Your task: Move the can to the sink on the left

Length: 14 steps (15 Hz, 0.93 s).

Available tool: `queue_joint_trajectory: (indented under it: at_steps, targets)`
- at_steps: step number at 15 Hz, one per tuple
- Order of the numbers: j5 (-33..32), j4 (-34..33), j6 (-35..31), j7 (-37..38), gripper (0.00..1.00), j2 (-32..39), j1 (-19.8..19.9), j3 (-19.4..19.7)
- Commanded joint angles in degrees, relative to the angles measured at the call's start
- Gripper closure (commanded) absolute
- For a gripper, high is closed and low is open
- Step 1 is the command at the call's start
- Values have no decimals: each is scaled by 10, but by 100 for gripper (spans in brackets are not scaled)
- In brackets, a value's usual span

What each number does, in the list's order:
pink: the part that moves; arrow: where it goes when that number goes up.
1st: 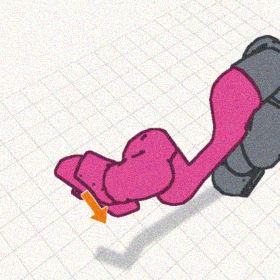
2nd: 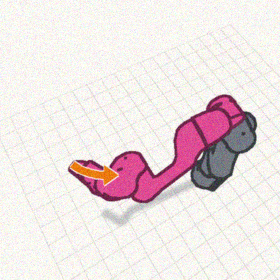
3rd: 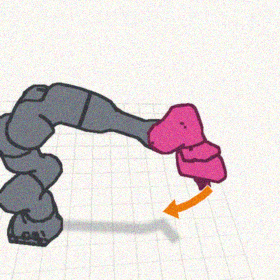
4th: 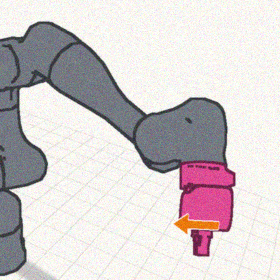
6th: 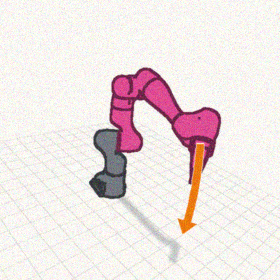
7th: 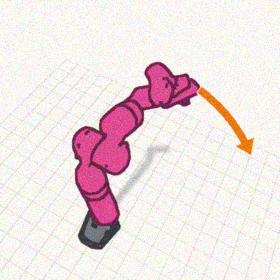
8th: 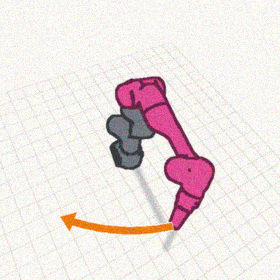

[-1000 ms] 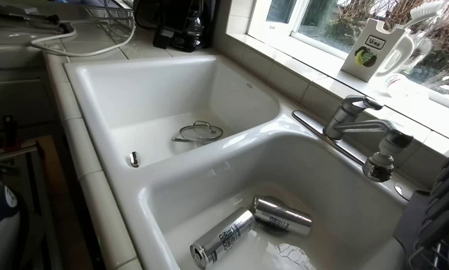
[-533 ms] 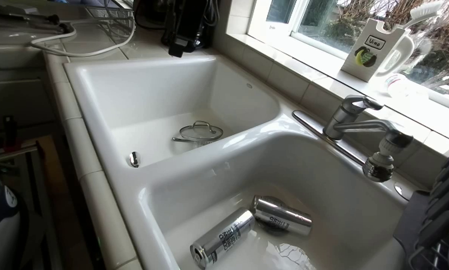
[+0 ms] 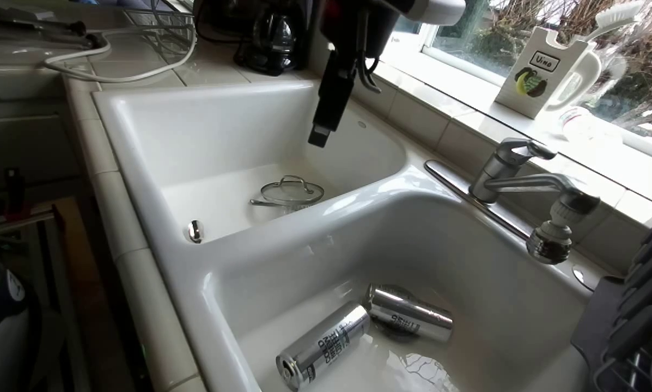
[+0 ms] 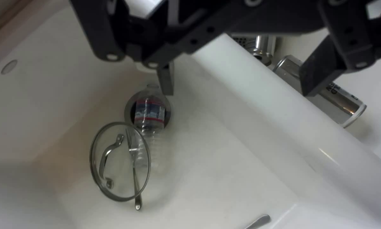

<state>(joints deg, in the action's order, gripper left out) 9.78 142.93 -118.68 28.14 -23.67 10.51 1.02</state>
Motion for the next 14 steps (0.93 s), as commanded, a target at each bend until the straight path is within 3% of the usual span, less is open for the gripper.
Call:
queue_joint_trajectory:
  at_steps: [1,9,14]
  targets:
    - [-31,8,-78,81,0,44,34,-4]
    - [-192,35,-251,339,0,143,80,-5]
    - [-300,23,-264,513,0,184,125,-17]
